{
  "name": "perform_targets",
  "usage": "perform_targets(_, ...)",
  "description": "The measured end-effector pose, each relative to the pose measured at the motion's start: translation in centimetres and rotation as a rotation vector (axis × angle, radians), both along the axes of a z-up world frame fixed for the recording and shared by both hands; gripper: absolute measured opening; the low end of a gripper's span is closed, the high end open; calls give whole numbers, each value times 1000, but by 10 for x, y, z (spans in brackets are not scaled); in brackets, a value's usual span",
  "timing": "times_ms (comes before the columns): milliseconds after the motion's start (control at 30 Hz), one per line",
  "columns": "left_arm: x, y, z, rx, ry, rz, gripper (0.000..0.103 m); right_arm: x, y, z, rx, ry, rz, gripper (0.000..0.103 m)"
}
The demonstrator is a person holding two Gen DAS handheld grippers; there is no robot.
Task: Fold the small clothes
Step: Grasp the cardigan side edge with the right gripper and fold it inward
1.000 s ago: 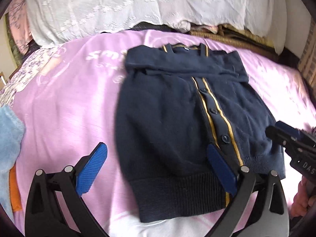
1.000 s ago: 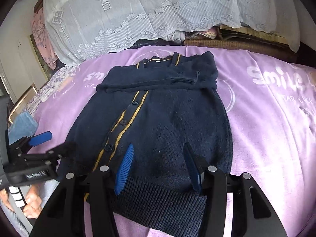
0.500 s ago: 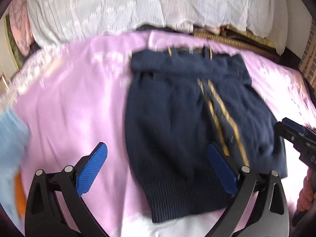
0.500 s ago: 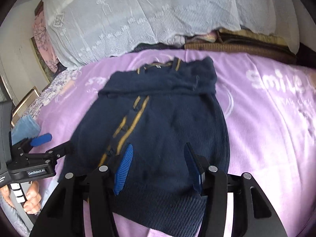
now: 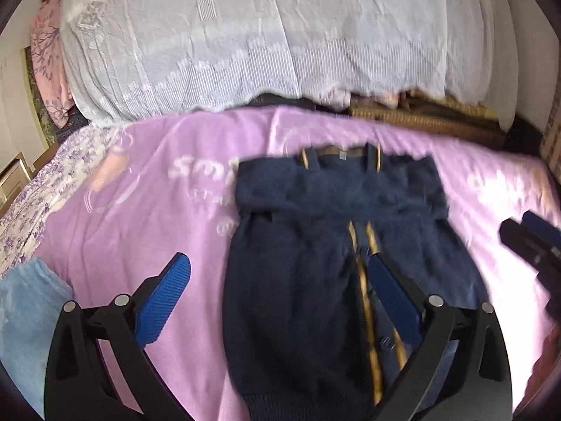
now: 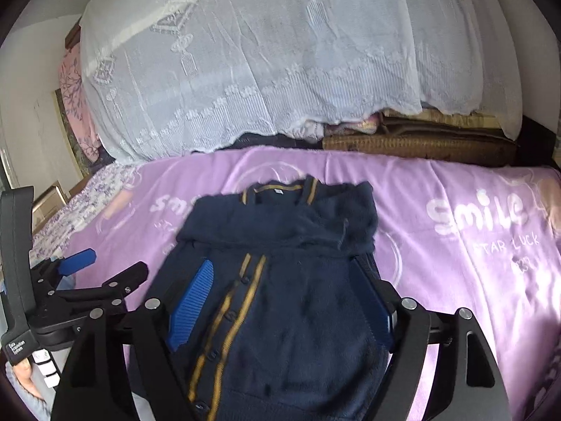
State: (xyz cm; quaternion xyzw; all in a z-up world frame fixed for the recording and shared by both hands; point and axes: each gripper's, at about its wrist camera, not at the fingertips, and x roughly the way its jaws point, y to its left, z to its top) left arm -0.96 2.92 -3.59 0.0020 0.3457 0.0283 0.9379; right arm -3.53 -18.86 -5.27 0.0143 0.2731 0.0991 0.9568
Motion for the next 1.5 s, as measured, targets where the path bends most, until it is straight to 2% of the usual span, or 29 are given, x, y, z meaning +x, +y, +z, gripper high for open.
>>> perform_targets(167, -17, 30, -62, -68, 144, -60, 99, -7, -37, -46, -14, 95, -49, 80)
perform_targets(233, -24, 46, -84, -147, 202, -81, 99, -10, -58, -66, 18, 153, -81, 80)
perform_targets(300, -28, 57, -93, -231, 223, -95, 99, -11, -73, -79, 56, 188, -102, 80)
perform_targets(333, -30, 62, -92, -277, 215, -106, 99, -11, -79, -82, 77, 198, -110, 80)
perform_targets(433, -33, 64, -90, -337, 187, -142, 98, -13, -81, -81, 111, 184, -94, 80)
perform_targets(600, -29, 64, -101, -356, 216, -140, 98, -20, -72, -80, 83, 160, -53, 80)
perform_targets(700, -32, 70, -102, -402, 216, -156, 98, -20, -74, -82, 92, 170, -54, 80)
perform_targets(833, -37, 70, -100, -502, 208, -245, 98, -20, -85, -84, 136, 179, -66, 80)
perform_targets(967, -34, 67, -103, -557, 206, -291, 97, -17, -90, -89, 163, 195, -64, 80)
perform_targets(1033, -31, 67, -106, -620, 225, -334, 97, -16, -90, -92, 169, 204, -58, 80)
perform_targets(1100, -29, 64, -107, -651, 234, -376, 97, -14, -91, -94, 173, 212, -63, 80)
perform_targets(1233, -17, 58, -112, -638, 280, -410, 97, -13, -96, -94, 206, 221, -69, 80)
perform_targets(1400, -2, 61, -114, -682, 281, -418, 96, -9, -102, -99, 247, 244, -71, 79)
perform_targets(1467, 2, 55, -114, -669, 275, -427, 95, -1, -102, -101, 257, 255, -61, 75)
perform_targets(1500, 5, 51, -113, -666, 274, -434, 95, 3, -102, -102, 263, 263, -59, 69)
